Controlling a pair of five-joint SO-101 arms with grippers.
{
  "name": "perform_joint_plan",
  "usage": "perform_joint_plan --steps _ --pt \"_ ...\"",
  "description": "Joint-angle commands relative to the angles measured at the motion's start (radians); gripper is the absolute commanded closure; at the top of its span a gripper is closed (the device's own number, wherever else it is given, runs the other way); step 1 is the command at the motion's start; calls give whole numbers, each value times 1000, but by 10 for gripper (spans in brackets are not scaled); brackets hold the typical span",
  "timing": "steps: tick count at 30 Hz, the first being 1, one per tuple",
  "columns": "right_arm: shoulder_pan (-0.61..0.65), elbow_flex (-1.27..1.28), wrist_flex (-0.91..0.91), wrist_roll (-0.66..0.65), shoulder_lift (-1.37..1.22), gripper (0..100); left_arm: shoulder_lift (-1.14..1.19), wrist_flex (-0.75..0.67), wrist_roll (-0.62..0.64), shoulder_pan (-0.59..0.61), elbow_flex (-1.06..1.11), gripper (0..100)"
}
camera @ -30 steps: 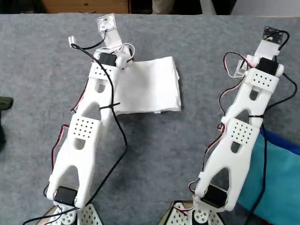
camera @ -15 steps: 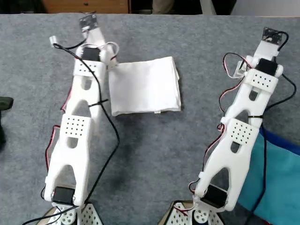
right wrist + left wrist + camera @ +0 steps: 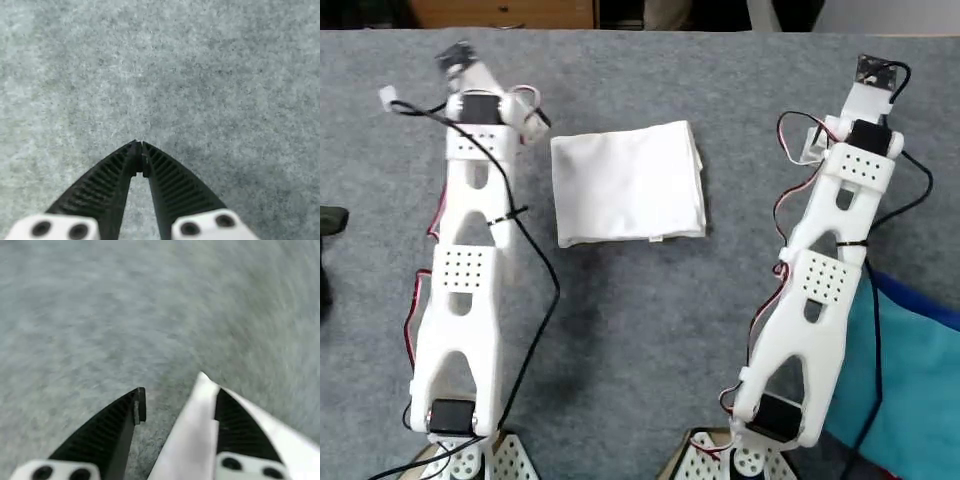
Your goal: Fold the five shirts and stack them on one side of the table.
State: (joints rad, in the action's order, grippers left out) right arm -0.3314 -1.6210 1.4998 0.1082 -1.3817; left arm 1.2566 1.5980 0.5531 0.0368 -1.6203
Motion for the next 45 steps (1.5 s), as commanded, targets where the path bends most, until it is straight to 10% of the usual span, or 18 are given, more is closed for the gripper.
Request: perform_joint_plan --steps 1,29,45 --pt "24 -36 -14 2 5 993 -82 6 63 2 -5 733" --pt "30 -35 -6 2 5 993 68 -160 68 -89 80 801" --pt "200 -10 290 9 298 993 70 -187 61 -130 72 941"
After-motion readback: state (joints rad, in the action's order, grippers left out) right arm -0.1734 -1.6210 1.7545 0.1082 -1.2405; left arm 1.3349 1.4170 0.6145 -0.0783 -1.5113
